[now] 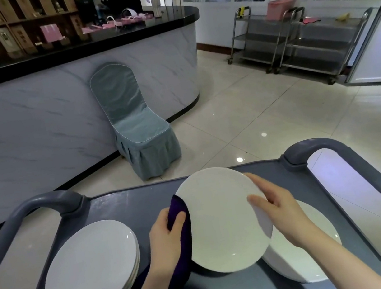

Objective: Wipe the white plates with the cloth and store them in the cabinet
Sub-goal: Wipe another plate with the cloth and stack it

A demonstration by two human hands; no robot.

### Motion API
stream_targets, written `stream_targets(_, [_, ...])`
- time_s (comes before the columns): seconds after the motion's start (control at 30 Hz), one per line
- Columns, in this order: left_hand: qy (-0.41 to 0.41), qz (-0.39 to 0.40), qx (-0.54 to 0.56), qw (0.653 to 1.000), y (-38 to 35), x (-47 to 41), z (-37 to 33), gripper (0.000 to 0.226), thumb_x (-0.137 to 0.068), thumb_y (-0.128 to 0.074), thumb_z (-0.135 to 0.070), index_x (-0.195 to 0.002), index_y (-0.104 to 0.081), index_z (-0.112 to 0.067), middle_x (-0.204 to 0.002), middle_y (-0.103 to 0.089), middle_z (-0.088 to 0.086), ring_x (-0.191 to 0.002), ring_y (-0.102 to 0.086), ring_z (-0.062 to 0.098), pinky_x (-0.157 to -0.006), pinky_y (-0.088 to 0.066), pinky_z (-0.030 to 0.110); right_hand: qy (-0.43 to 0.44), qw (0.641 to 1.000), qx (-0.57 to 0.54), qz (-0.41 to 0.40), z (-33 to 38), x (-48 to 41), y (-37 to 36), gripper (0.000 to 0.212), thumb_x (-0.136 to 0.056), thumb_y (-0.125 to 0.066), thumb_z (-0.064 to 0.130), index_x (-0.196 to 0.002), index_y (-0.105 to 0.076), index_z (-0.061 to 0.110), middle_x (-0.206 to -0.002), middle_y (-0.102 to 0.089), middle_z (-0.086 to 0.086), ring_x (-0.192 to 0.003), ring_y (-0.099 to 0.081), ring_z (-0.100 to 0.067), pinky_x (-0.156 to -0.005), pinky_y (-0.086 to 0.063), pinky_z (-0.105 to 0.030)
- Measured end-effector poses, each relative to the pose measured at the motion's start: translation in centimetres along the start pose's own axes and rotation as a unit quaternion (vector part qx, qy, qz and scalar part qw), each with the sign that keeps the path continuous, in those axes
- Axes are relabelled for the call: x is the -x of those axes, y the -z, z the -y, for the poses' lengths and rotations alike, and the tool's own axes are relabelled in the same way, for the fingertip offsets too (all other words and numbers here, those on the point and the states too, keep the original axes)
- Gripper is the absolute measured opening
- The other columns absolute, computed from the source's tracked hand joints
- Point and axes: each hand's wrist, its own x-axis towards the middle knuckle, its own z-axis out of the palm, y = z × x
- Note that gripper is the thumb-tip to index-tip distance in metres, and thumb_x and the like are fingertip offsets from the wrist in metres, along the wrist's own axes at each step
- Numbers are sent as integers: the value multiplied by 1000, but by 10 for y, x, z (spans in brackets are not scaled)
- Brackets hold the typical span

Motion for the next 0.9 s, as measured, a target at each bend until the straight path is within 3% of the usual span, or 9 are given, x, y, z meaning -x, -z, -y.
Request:
stream_targets(0.13, [-107,85,-93,986,10,-20,-26,9,-91,-67,-19,-85,-64,-25,-78,-68,-18,-71,-61,-4,-65,-43,9,18,991,97,87,4,-3,-9,56,-95,-52,-4,-126,-59,43,-125,-64,27,-121,-57,2,-106,-43,-30])
stream_targets(0.27, [-137,156,-150,967,11,-28,-37,6,-90,-68,-21,-86,-67,-26,-78,-69,-17,-71,-60,-4,-66,-42,8,22,982,135,128,4,-8,-16,53,-95,-52,-1,-131,-60,38,-127,-63,26,-123,-55,1,-108,-42,-32])
stream_targets(0.4, [-24,38,-17,999,9,-19,-14,16,-96,-59,-24,-83,-67,-20,-76,-72,-6,-69,-63,8,-70,-50,29,-7,997,45,56,6,-12,-5,51,-94,-53,-5,-129,-63,30,-126,-67,18,-122,-59,-6,-108,-45,-42])
stream_targets(0.5, [103,-73,155,980,-20,3,7,20,-97,-56,-28,-85,-70,-18,-83,-73,5,-77,-64,21,-77,-54,45,-25,995,-81,-56,5,-7,-18,52,-93,-48,-10,-127,-65,26,-122,-70,8,-117,-64,-15,-104,-49,-45])
stream_targets(0.6, [170,-142,240,945,-38,5,3,23,-99,-55,-26,-91,-68,-9,-82,-70,5,-74,-61,19,-70,-52,35,-64,970,-168,-164,-7,9,-49,54,-94,-44,-9,-122,-64,32,-117,-72,6,-110,-67,-17,-95,-53,-39])
stream_targets(0.67, [146,-142,222,954,-30,-3,0,27,-98,-56,-27,-87,-66,-5,-78,-67,7,-71,-57,19,-67,-49,35,-98,965,-187,-155,-17,16,-55,50,-96,-47,-5,-123,-59,36,-112,-73,2,-101,-69,-18,-85,-55,-37])
stream_targets(0.77, [37,-117,94,988,-4,-12,-9,21,-96,-58,-26,-84,-67,-12,-78,-71,5,-71,-58,16,-69,-50,35,-88,984,-111,-104,-18,7,-31,46,-93,-60,-3,-123,-54,30,-108,-73,4,-91,-70,-12,-70,-55,-26])
stream_targets(0.83, [-53,-67,4,996,8,-17,-18,13,-95,-61,-22,-84,-68,-24,-78,-71,-8,-70,-60,4,-68,-48,22,-38,998,2,-57,-11,-8,-12,45,-90,-68,4,-125,-56,29,-107,-73,12,-98,-69,-7,-78,-53,-20])
stream_targets(0.9, [-120,27,-65,990,10,-22,-29,15,-91,-67,-20,-84,-67,-33,-78,-69,-17,-70,-60,-3,-67,-45,14,-14,992,123,25,2,-22,-3,42,-90,-71,17,-125,-58,35,-101,-72,15,-92,-68,-2,-83,-49,-13])
